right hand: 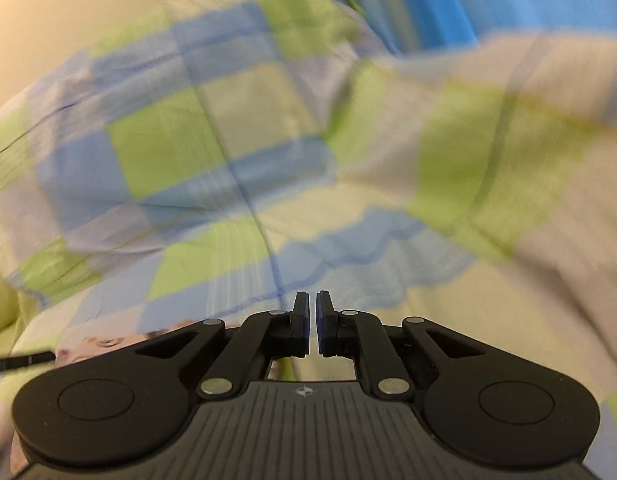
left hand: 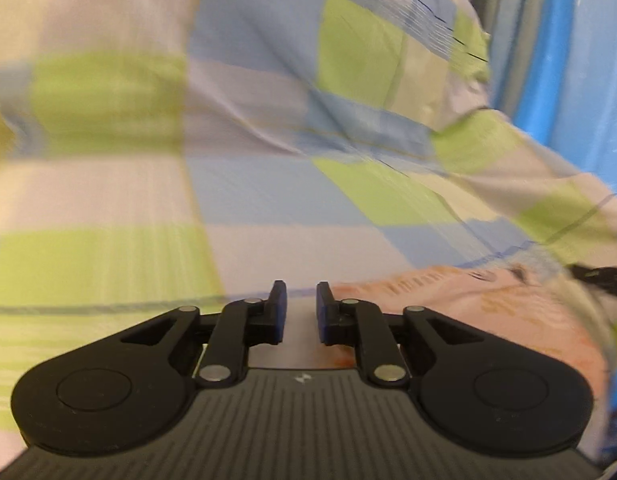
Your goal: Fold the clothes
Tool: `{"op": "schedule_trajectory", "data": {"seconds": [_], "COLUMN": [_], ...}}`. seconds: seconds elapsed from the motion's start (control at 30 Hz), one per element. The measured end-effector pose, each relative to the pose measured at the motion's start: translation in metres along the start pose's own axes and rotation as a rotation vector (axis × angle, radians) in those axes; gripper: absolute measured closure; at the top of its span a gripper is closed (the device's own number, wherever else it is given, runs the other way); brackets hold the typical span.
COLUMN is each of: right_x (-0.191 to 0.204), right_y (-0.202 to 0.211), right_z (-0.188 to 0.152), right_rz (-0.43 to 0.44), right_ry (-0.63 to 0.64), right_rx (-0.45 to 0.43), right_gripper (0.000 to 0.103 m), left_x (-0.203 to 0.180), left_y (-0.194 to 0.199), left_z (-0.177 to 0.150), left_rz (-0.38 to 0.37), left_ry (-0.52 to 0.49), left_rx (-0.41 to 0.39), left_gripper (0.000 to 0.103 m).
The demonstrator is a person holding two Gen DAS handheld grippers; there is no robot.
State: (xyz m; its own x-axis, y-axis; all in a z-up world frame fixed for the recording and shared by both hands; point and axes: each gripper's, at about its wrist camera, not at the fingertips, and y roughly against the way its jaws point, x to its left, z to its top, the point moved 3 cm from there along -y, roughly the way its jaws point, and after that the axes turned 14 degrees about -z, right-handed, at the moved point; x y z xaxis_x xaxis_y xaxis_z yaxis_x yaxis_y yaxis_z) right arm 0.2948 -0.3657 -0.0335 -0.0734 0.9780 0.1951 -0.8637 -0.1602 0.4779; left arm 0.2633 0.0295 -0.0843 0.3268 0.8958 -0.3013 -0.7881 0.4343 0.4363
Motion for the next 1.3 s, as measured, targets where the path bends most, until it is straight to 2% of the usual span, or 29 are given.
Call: {"op": "schedule_trajectory", "data": {"seconds": [0.03,0.1,0.17,0.27,0.37,0.43,0.57,0.7,0.77,0.87,0.97,1.03,1.13,1.2,1.23,1.3], "right_x": [0.011,0.035,0.061,0.088,0.096,0.094,0.081,0.057,0.045,0.03,0.033,0.043,0.06,0.07,0.073,0.07], "right_y": [0.002,0.002,-0.004,-0.017,-0.034,-0.04,-0.05,-0.053,-0.051,-0.035,-0.009,0.007,0.02,0.024,0.024,0.022], "right_z": [-0.002,-0.007,-0.011,-0.02,-0.026,-0.021,-0.012,-0.01,-0.007,0.001,0.007,0.005,-0.015,-0.028,-0.034,-0.041], "right_rz": [0.04,0.117,0.156,0.163,0.14,0.136,0.072,0.03,-0.001,-0.062,-0.022,0.028,0.196,0.277,0.287,0.231], "right_ry": [0.037,0.114,0.202,0.324,0.357,0.334,0.258,0.194,0.171,0.177,0.215,0.263,0.261,0.237,0.247,0.275], "right_rx": [0.008,0.038,0.073,0.11,0.148,0.128,0.113,0.153,0.168,0.14,0.099,0.091,0.2,0.285,0.316,0.353], "right_gripper": [0.089,0.088,0.088,0.088,0.089,0.093,0.093,0.076,0.075,0.074,0.074,0.074,0.074,0.074,0.075,0.075], "left_x": [-0.004,-0.019,-0.035,-0.052,-0.054,-0.05,-0.044,-0.041,-0.038,-0.038,-0.044,-0.052,-0.07,-0.074,-0.075,-0.076], "left_y": [0.003,0.001,-0.005,-0.026,-0.045,-0.049,-0.049,-0.048,-0.045,-0.04,-0.027,-0.015,0.003,0.006,0.006,0.008], "left_z": [0.003,0.006,0.006,-0.001,-0.008,-0.009,-0.009,-0.008,-0.007,-0.005,-0.001,0.002,0.002,-0.004,-0.008,-0.015], "left_rz": [0.006,-0.063,-0.141,-0.18,-0.135,-0.111,-0.095,-0.076,-0.06,-0.025,0.03,0.006,-0.127,-0.121,-0.11,-0.088], "left_ry": [-0.023,-0.061,-0.096,-0.141,-0.158,-0.161,-0.152,-0.144,-0.138,-0.147,-0.19,-0.216,-0.241,-0.283,-0.306,-0.352], "left_rx": [-0.012,-0.005,0.019,0.103,0.173,0.168,0.153,0.145,0.14,0.136,0.127,0.109,0.1,0.144,0.169,0.22], "left_gripper": [0.095,0.095,0.094,0.094,0.094,0.095,0.095,0.096,0.097,0.099,0.099,0.099,0.098,0.097,0.096,0.096]}}
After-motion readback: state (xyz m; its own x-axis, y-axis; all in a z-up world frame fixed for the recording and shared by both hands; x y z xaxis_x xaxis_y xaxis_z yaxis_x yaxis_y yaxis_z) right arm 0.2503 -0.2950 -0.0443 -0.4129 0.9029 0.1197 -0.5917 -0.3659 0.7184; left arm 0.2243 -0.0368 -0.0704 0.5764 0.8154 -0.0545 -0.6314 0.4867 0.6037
